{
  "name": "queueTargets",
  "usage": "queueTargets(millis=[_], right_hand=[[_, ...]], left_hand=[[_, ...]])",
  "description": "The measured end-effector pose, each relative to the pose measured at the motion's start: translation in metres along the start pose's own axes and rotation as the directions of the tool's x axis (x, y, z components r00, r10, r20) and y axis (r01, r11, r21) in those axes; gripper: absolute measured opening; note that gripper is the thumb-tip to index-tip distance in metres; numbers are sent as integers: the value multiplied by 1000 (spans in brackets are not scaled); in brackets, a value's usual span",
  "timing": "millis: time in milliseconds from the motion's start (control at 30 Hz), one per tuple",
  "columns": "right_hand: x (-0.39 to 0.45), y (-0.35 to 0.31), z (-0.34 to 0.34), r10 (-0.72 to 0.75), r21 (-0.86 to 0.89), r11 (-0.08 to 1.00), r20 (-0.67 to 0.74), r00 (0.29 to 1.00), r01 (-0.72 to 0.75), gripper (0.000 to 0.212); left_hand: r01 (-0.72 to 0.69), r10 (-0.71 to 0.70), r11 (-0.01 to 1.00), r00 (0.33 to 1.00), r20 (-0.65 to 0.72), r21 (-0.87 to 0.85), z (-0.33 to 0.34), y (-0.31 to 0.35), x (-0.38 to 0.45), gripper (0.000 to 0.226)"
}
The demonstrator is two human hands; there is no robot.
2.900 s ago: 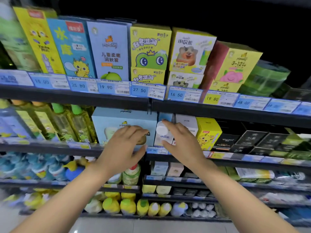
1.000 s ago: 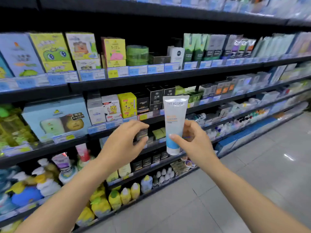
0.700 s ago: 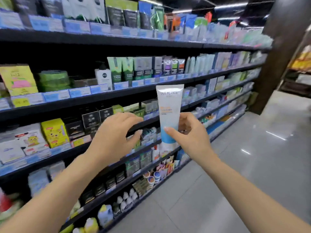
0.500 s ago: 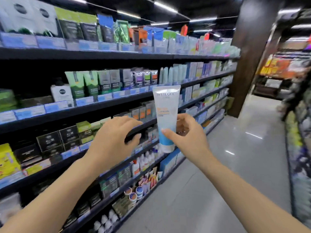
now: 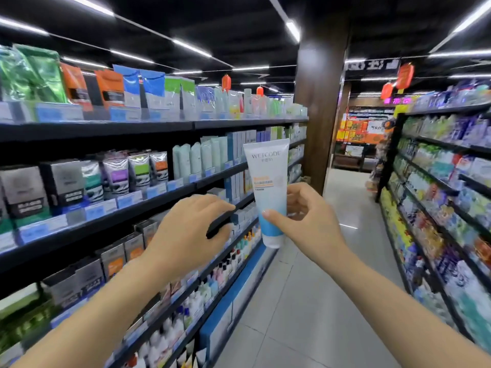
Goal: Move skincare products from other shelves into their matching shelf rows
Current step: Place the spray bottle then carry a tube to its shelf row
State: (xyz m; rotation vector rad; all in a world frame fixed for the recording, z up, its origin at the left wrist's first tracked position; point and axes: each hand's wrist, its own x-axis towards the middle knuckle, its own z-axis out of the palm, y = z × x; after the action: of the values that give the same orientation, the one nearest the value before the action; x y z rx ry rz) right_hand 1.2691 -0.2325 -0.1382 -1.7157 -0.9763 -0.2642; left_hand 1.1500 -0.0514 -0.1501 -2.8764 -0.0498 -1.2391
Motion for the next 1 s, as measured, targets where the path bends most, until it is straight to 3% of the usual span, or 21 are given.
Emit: queueTargets(millis=[333, 700, 1000], right_hand=[[141, 132, -39, 15, 31, 999, -99, 995, -12, 33], [302, 299, -112, -21, 23, 999, -26, 999, 22, 34], [438, 391, -89, -83, 91, 993, 50, 995, 78, 36]], left_hand=[[-84, 85, 996, 996, 17, -39, 149, -36, 165, 35], [-17, 17, 999, 1000, 14, 32, 307, -33, 326, 34], [69, -64, 984, 997, -31, 162, 370, -104, 413, 38]])
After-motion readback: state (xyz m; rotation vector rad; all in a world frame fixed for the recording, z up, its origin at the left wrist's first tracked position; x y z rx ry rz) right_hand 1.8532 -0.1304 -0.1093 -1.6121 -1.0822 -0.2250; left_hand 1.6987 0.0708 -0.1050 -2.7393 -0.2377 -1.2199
